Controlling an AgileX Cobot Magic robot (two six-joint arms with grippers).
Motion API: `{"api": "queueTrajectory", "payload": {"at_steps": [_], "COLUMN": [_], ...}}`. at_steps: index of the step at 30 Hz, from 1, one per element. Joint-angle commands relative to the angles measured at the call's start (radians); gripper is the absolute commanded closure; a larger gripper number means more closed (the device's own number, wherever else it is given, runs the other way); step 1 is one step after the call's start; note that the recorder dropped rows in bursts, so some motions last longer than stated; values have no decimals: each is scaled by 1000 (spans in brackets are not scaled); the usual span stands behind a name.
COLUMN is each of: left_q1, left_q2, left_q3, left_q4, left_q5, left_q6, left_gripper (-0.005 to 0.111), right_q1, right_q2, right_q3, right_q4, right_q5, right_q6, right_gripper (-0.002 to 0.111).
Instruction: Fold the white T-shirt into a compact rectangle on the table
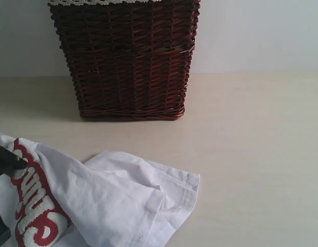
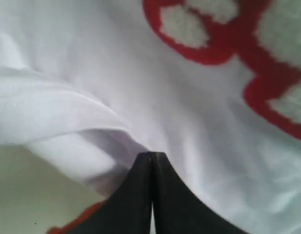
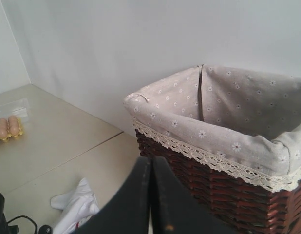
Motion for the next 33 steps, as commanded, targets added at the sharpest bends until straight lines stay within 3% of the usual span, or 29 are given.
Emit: {"api": "queueTrajectory", "payload": {"at_steps": [1, 5, 12, 19, 23, 26, 33], "left_q1": [1, 1, 12, 115, 187, 209, 190], "left_q2": [93, 174, 274, 310, 310, 296, 57], "left_q3": [4, 4, 4, -28, -104, -194, -268], "left_q4": [150, 255, 289, 359, 484, 495, 389], "left_q5": [104, 111, 70, 118, 185, 216, -32], "left_q6": [-124, -242, -303, -365, -523, -551, -483], "left_gripper": [107, 107, 107, 107, 107, 107, 107], "right_q1": [-5, -5, -5, -5, -5, -5, -5], "right_q2": [-5, -5, -5, -5, -5, -5, 3], "right_q3": [-5, -5, -5, -5, -5, -5, -5], "right_q4": [3, 3, 3, 3, 3, 3, 3], "right_q5": [-12, -12, -12, -12, -12, -19, -19], "right_q6": [1, 1, 1, 1, 1, 1, -3], "right_gripper": [108, 108, 108, 108, 108, 108, 102]}}
